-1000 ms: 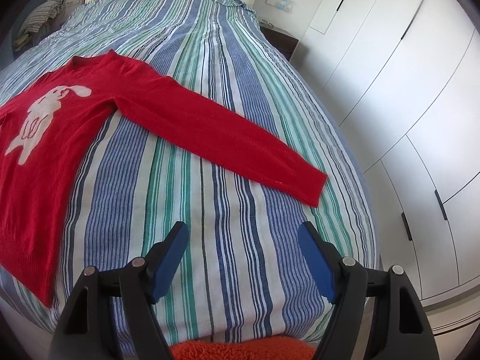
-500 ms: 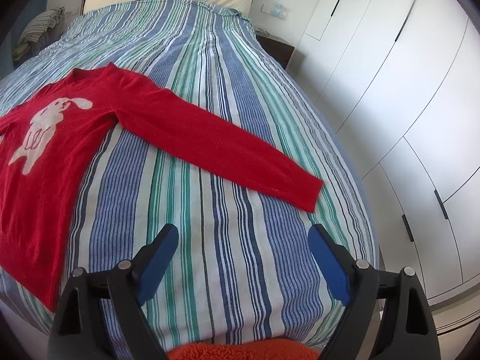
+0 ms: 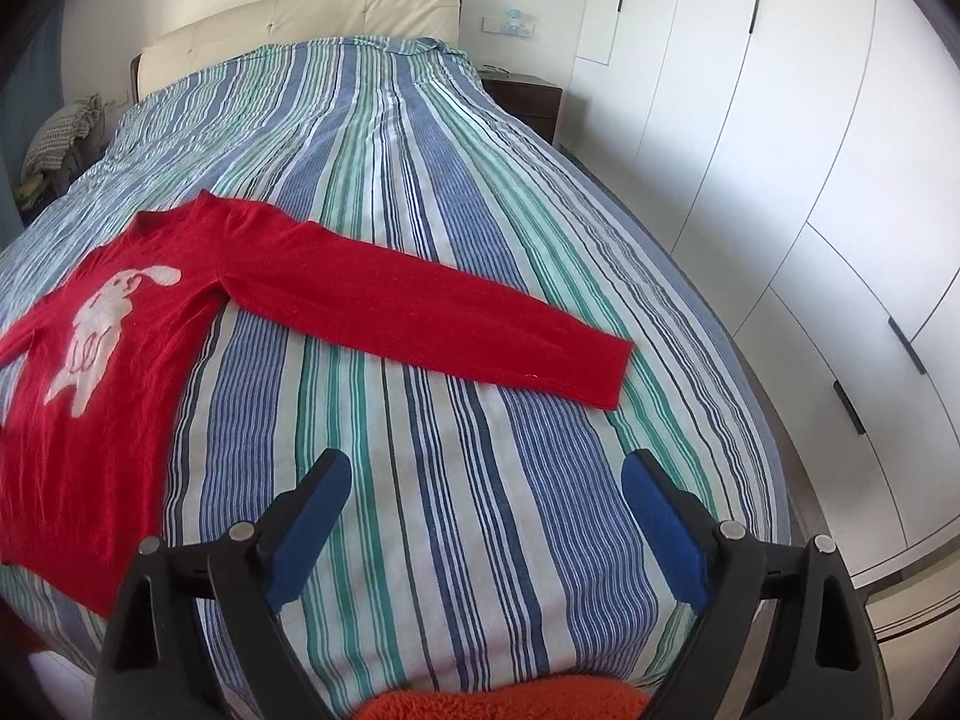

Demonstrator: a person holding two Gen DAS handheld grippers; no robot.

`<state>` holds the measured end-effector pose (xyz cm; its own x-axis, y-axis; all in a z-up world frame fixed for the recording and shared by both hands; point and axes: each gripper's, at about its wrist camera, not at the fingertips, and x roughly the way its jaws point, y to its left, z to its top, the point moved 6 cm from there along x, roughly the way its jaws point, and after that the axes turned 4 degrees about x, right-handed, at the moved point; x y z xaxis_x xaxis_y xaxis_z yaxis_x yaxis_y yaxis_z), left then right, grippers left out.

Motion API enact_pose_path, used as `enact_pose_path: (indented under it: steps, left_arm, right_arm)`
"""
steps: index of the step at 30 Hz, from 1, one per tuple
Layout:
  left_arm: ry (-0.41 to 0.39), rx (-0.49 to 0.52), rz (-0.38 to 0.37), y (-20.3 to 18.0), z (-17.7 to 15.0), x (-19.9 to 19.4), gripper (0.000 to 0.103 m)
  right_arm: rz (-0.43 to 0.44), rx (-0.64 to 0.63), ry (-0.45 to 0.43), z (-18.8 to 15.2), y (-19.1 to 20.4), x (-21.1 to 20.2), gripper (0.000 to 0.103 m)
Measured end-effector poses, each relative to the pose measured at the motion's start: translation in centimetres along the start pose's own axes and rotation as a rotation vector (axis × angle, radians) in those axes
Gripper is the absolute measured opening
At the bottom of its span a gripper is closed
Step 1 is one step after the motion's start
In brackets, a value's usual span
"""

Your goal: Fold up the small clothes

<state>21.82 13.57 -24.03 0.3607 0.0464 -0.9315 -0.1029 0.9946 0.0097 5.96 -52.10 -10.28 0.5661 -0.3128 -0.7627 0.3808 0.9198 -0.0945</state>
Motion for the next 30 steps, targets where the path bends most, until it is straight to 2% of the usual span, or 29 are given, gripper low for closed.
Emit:
enact_pose_path:
  steps: [9, 30]
  left_arm:
    - [-0.051, 0.037, 0.027, -0.19, -0.53, 0.13, 0.103]
    - [-0.055, 0.047, 0.036, 0.03, -0.81, 0.28, 0.103]
  right_arm:
    - [-0.003, 0.014, -0.004, 0.03, -0.04, 0.0, 0.091]
    - [-0.008, 0.01, 0.011, -0.01, 0.15, 0.37, 0.091]
